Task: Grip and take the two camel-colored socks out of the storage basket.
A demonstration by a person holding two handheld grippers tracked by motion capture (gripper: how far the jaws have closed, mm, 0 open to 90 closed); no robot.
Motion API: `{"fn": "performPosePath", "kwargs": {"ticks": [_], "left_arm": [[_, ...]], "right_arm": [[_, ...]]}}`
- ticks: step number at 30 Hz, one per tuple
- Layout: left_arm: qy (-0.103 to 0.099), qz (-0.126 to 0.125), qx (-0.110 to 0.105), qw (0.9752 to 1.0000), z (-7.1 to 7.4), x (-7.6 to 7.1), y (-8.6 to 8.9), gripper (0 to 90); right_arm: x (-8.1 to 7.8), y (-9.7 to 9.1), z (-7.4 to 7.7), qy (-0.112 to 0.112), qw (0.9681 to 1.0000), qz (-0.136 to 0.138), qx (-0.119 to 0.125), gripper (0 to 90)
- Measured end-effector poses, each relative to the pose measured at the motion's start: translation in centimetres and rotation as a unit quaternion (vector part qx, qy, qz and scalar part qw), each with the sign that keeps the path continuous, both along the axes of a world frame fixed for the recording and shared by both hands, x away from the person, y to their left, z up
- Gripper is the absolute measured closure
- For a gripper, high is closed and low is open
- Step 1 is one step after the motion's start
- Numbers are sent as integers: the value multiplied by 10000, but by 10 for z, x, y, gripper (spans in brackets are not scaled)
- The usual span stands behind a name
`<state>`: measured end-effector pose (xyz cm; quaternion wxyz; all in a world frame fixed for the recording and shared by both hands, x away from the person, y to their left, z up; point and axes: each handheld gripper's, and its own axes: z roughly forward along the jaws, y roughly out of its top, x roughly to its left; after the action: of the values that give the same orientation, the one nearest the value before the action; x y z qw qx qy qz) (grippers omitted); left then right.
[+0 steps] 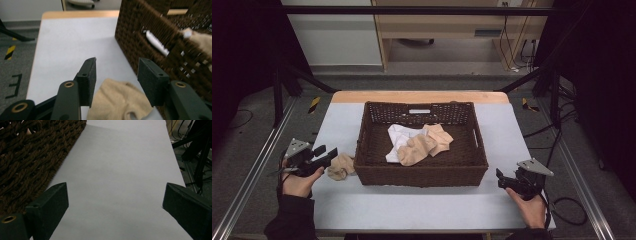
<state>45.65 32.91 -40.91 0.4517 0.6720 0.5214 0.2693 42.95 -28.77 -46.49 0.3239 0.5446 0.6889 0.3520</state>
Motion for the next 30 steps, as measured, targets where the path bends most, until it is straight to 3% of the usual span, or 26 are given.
{"fn": "performPosePath", "kwargs": {"ticks": [5,20,23,30], "left_arm": [[-252,-16,-96,9996,11,-2,-7,465],[-532,-263,-152,9981,38,-2,-37,444],[-633,-319,-219,9972,45,1,-46,445],[-706,-590,-126,9957,56,11,-75,445]], "right_arm": [[0,0,0,-16,10000,-9,15,67],[1,-1,2,-59,9999,-43,88,68],[2,-1,1,-42,9999,-54,86,68],[2,-2,2,-67,9999,-76,77,68]]}}
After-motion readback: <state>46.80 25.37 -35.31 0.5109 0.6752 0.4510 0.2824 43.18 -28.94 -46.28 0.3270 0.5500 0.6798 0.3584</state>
